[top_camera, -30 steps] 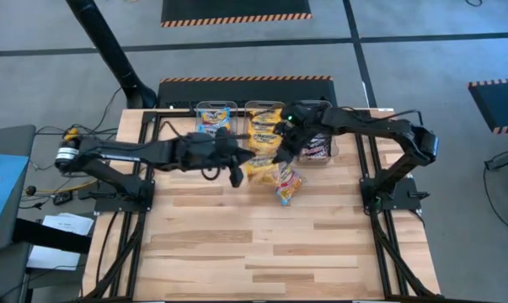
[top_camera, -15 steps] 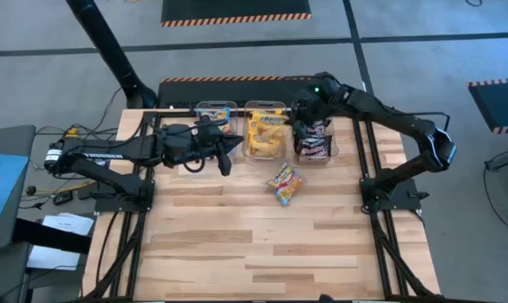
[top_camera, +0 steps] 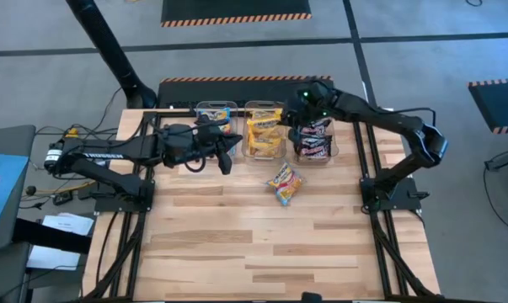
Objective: Sort Maruchan noodles
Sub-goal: Put the yellow noodle pack into the middle transparent bin
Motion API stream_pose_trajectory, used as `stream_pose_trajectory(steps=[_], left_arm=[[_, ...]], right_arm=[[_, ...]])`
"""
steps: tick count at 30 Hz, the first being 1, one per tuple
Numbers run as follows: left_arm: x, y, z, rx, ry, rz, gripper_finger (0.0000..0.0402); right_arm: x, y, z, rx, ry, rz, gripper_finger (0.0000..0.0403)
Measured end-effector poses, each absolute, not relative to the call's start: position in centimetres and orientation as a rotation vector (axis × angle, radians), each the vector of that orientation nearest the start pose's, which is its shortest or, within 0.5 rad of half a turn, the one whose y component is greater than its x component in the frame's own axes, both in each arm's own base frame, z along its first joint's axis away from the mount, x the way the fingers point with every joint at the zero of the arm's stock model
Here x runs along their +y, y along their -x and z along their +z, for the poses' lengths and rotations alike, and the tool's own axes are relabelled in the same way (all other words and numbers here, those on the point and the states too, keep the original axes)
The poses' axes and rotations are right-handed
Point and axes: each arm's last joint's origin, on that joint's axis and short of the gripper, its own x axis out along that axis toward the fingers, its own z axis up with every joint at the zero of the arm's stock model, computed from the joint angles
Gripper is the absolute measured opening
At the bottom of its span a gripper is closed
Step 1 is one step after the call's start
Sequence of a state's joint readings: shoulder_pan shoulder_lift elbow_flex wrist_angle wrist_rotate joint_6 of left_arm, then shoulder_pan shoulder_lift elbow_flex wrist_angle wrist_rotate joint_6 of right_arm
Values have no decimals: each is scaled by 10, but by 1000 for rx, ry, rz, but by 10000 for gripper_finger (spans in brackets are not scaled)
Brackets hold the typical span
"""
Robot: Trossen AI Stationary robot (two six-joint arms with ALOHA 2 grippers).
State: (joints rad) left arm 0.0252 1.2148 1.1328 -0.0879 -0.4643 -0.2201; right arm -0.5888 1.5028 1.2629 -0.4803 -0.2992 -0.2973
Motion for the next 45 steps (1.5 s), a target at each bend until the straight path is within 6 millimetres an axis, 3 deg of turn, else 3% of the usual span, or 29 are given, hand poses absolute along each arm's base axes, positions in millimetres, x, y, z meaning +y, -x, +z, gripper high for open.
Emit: stream_pose_trajectory(steps=[9, 18, 26, 45], left_arm=[[27, -268, 372, 134, 176, 534, 0], [27, -268, 371, 152, 171, 523, 0], [27, -267, 366, 201, 167, 528, 0], [27, -267, 365, 209, 166, 531, 0]], right_arm=[[-158, -294, 291, 753, -1, -184, 5], [-149, -317, 260, 858, -42, -207, 5], [-142, -320, 257, 870, -131, -282, 10], [-137, -310, 256, 961, -356, -271, 196]])
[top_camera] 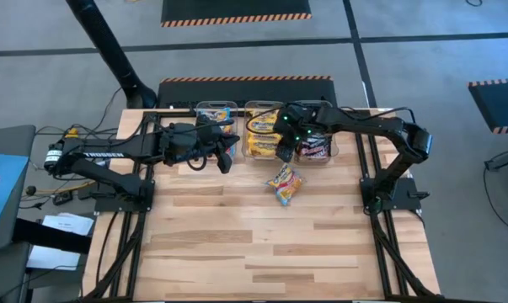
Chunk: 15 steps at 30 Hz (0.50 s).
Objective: Sort Maruchan noodles
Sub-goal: Put the yellow noodle pack into the middle transparent bin
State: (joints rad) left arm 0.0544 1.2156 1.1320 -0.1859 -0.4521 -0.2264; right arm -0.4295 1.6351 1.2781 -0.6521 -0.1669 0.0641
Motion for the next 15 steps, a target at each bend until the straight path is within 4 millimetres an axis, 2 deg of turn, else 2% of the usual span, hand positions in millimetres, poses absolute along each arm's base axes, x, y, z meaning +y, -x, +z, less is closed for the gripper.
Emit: stream_pose_trajectory(steps=[5, 9, 15], left_arm=[[27, -267, 365, 209, 168, 531, 0], [27, -267, 365, 211, 167, 531, 0], [27, -267, 365, 212, 168, 531, 0]], right_arm=[[-141, -305, 276, 988, -392, -288, 208], [-149, -308, 297, 912, -372, -301, 204], [-142, -315, 296, 915, -338, -231, 186]])
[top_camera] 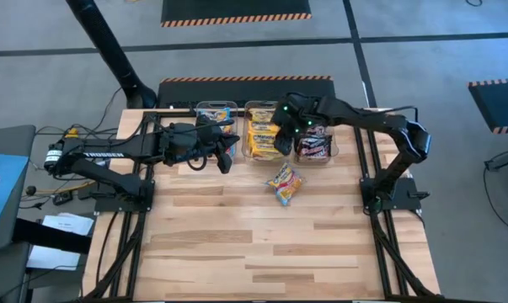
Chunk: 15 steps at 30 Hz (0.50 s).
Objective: Sort Maruchan noodles
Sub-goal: Put the yellow noodle pack into the middle transparent bin
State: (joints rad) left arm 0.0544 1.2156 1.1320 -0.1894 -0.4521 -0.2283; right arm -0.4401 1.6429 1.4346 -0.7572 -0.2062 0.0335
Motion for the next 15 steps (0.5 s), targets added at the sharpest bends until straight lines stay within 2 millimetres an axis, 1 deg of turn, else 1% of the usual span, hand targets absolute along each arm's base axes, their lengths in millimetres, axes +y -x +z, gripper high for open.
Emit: stream_pose_trajectory(steps=[5, 7, 8, 12, 15], left_arm=[[27, -267, 365, 211, 167, 531, 0], [27, -267, 365, 211, 167, 531, 0], [27, -267, 365, 211, 168, 531, 0], [27, -267, 365, 209, 168, 531, 0], [27, -267, 365, 210, 168, 531, 0]], right_arm=[[-132, -326, 291, 916, -305, -189, 171], [-132, -327, 285, 949, -313, -187, 166], [-133, -330, 282, 946, -311, -187, 164], [-137, -337, 260, 1026, -340, -193, 156], [-139, -342, 251, 1045, -348, -194, 147]])
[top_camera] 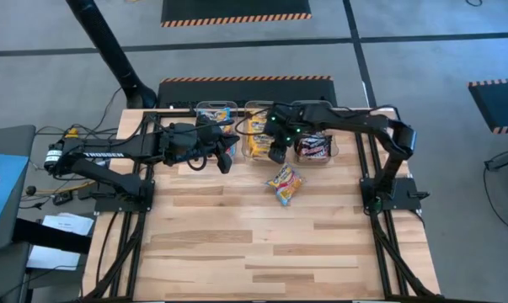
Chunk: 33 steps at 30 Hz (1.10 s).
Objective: Sort Maruchan noodles
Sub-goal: Put the yellow noodle pack into the middle transparent bin
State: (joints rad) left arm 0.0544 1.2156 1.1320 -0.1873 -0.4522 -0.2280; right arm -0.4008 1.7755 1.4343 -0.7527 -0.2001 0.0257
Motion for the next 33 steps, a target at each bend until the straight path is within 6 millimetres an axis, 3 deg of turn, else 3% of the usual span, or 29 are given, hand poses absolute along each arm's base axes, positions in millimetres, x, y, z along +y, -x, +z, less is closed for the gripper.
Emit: stream_pose_trajectory(steps=[13, 22, 33], left_arm=[[30, -266, 365, 211, 167, 547, 0], [31, -266, 365, 209, 168, 555, 0], [31, -266, 365, 213, 168, 548, 0]], right_arm=[[-147, -351, 230, 1071, -358, -236, 120], [-169, -349, 240, 963, -396, -395, 120], [-156, -353, 242, 984, -374, -316, 120]])
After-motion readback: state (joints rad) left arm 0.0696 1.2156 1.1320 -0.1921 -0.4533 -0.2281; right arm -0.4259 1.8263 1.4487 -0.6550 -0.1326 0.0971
